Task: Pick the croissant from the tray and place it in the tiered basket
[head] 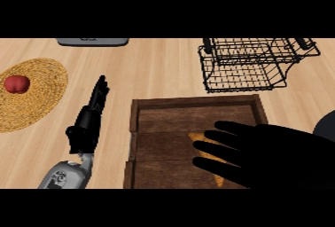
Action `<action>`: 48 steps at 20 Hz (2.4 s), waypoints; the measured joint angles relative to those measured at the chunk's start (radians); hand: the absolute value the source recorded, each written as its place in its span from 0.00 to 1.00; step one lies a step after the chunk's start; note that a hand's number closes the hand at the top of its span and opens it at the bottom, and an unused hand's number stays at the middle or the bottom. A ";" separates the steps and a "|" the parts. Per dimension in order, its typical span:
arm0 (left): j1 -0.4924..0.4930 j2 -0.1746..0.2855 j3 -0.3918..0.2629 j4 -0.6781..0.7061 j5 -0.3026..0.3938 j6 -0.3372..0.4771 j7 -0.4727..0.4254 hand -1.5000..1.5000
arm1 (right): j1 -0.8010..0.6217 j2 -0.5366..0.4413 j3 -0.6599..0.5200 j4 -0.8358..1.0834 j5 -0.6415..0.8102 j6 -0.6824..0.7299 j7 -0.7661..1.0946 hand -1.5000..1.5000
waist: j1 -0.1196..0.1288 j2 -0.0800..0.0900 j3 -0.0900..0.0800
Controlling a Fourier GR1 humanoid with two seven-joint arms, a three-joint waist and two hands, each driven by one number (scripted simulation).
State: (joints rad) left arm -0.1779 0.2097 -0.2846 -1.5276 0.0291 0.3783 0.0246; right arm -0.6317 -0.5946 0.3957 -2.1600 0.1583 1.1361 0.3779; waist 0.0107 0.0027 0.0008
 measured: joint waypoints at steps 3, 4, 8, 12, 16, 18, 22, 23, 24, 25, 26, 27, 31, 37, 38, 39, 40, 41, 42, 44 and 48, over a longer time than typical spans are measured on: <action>0.005 0.003 0.012 -0.015 -0.003 -0.009 0.014 0.50 | 0.005 -0.018 0.005 -0.026 0.077 0.003 -0.081 0.00 | 0.001 0.000 0.000; 0.000 0.002 0.015 -0.013 -0.004 -0.014 0.018 0.50 | -0.006 -0.016 0.012 -0.021 0.103 0.001 -0.103 0.00 | 0.001 0.000 0.000; -0.009 -0.015 0.030 0.003 -0.013 -0.024 0.013 0.50 | 0.004 -0.008 0.063 -0.013 0.246 -0.040 -0.191 0.00 | 0.001 0.001 0.000; 0.017 -0.014 0.047 -0.017 -0.014 -0.044 0.008 0.50 | 0.036 -0.030 0.083 0.020 0.383 -0.106 -0.285 0.00 | -0.001 0.000 0.000; 0.020 -0.015 0.068 -0.023 -0.020 -0.061 0.016 0.50 | 0.033 -0.018 0.102 0.106 0.481 -0.154 -0.364 0.00 | -0.001 -0.001 0.000; 0.019 -0.028 0.069 -0.012 -0.030 -0.062 0.006 0.50 | 0.065 -0.041 0.106 0.131 0.525 -0.191 -0.423 0.00 | -0.003 -0.001 0.000; 0.022 -0.031 0.087 -0.010 -0.038 -0.086 0.000 0.50 | 0.085 -0.018 0.105 0.175 0.578 -0.203 -0.466 0.00 | -0.006 -0.002 -0.001; 0.017 -0.034 0.087 -0.011 -0.043 -0.088 0.008 0.50 | 0.079 -0.012 0.109 0.198 0.590 -0.208 -0.479 0.00 | -0.005 -0.002 -0.001; 0.020 -0.051 0.077 -0.011 -0.059 -0.072 0.008 0.50 | 0.087 -0.011 0.120 0.210 0.607 -0.222 -0.492 0.00 | -0.005 -0.002 -0.001; 0.024 -0.061 0.072 -0.011 -0.065 -0.069 0.008 0.50 | 0.095 0.000 0.128 0.218 0.622 -0.233 -0.499 0.00 | -0.006 -0.002 -0.001; 0.023 -0.059 0.083 -0.007 -0.062 -0.077 0.004 0.50 | 0.093 -0.001 0.116 0.222 0.621 -0.232 -0.511 0.00 | -0.006 -0.002 -0.001; 0.014 -0.060 0.088 -0.002 -0.065 -0.082 0.010 0.50 | 0.094 0.002 0.113 0.229 0.627 -0.236 -0.524 0.00 | -0.006 -0.002 -0.001; 0.023 -0.064 0.101 -0.003 -0.074 -0.097 0.004 0.50 | 0.120 0.014 0.121 0.245 0.663 -0.263 -0.558 0.00 | -0.007 -0.003 -0.001; 0.023 -0.070 0.114 -0.047 -0.092 -0.109 0.050 0.50 | 0.110 0.071 0.141 0.295 0.707 -0.262 -0.562 0.00 | -0.006 -0.003 -0.001; 0.020 -0.071 0.116 -0.047 -0.097 -0.111 0.049 0.50 | 0.103 0.081 0.144 0.313 0.716 -0.263 -0.565 0.00 | -0.006 -0.003 -0.001; 0.010 -0.079 0.119 -0.032 -0.099 -0.111 0.044 0.50 | 0.112 0.087 0.150 0.308 0.720 -0.261 -0.562 0.00 | -0.007 -0.003 -0.001; 0.012 -0.069 0.131 -0.035 -0.090 -0.127 0.045 0.50 | 0.118 0.095 0.158 0.314 0.731 -0.265 -0.562 0.00 | -0.007 -0.003 -0.001; 0.016 -0.071 0.136 -0.023 -0.089 -0.132 0.033 0.50 | 0.126 0.103 0.166 0.317 0.741 -0.267 -0.562 0.00 | -0.007 -0.003 -0.001; 0.028 -0.076 0.132 -0.030 -0.094 -0.132 0.031 0.50 | 0.129 0.104 0.165 0.317 0.747 -0.267 -0.565 0.00 | -0.007 -0.003 -0.001; 0.031 -0.082 0.139 -0.037 -0.097 -0.134 0.032 0.50 | 0.134 0.111 0.165 0.325 0.764 -0.267 -0.569 0.00 | -0.007 -0.003 -0.001; 0.054 -0.101 0.128 -0.052 -0.118 -0.133 0.027 0.50 | 0.135 0.129 0.179 0.365 0.804 -0.288 -0.588 0.00 | -0.006 -0.003 -0.001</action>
State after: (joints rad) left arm -0.1238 0.1085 -0.1567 -1.5794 -0.0889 0.2454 0.0512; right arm -0.4967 -0.4654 0.5749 -1.7954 0.9620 0.8482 -0.2104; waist 0.0042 -0.0001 -0.0001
